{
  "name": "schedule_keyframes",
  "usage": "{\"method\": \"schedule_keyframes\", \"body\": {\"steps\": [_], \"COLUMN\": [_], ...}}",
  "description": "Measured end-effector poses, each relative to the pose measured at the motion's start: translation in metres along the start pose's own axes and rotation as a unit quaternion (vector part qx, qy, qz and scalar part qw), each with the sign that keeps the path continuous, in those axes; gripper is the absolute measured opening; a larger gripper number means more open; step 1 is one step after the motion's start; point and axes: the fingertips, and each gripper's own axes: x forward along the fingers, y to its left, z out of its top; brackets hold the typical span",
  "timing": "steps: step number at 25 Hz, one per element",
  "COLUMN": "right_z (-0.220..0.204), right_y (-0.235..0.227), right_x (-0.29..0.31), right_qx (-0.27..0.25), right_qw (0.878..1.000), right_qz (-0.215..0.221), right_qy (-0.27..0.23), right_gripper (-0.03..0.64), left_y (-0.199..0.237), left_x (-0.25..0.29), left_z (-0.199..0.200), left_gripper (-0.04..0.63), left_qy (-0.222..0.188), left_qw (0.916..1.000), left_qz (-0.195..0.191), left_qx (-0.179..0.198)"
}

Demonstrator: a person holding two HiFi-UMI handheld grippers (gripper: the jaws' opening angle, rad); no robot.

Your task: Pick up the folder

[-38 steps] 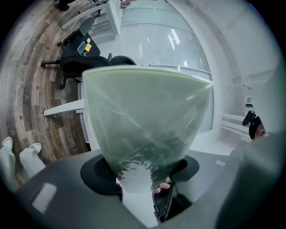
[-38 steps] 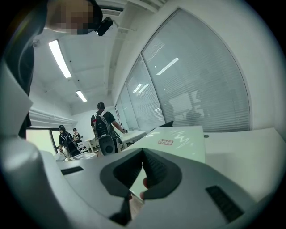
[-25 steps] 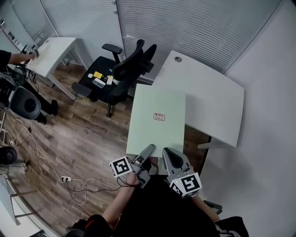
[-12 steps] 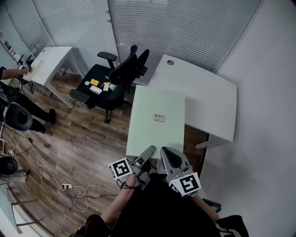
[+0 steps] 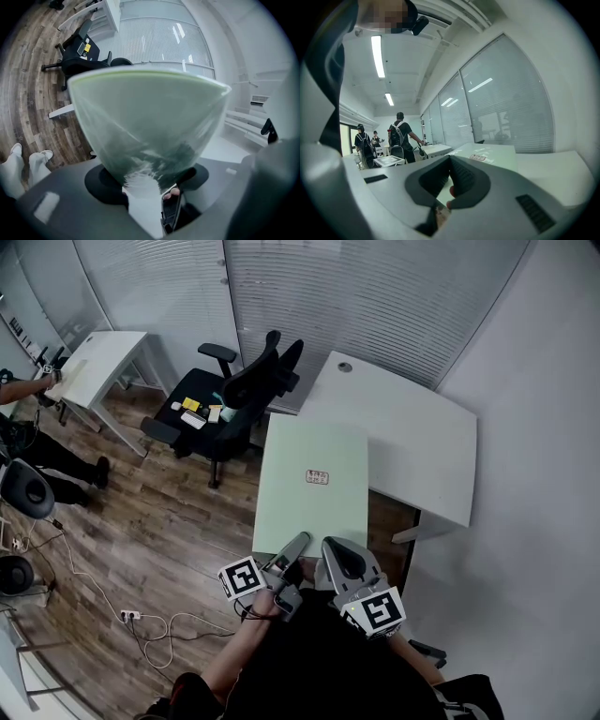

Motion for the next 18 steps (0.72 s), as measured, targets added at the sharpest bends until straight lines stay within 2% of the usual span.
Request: {"method": "schedule_keyframes", "body": {"steps": [10, 18], "right_z": [-0.001, -0.007], "right_y": [0.005, 0.004], "right_x": [0.008, 0.012], "right_qx": [-0.005, -0.008], "right_qw": [1.000, 1.000], "right_qz": [0.018, 0.028], "right_qy": [0.007, 0.010], "right_gripper": [0.000, 0.000], "left_y": [0.002, 0.008], "left_x": [0.000, -0.003], "left_z": [-0.001, 0.005], "left_gripper": [0.281, 0.281], "left_qy": [0.009, -0.002], "left_qw": [1.0000, 0.9999], "left_qz": [0.000, 0.011], "left_qx": [-0.001, 0.007]}}
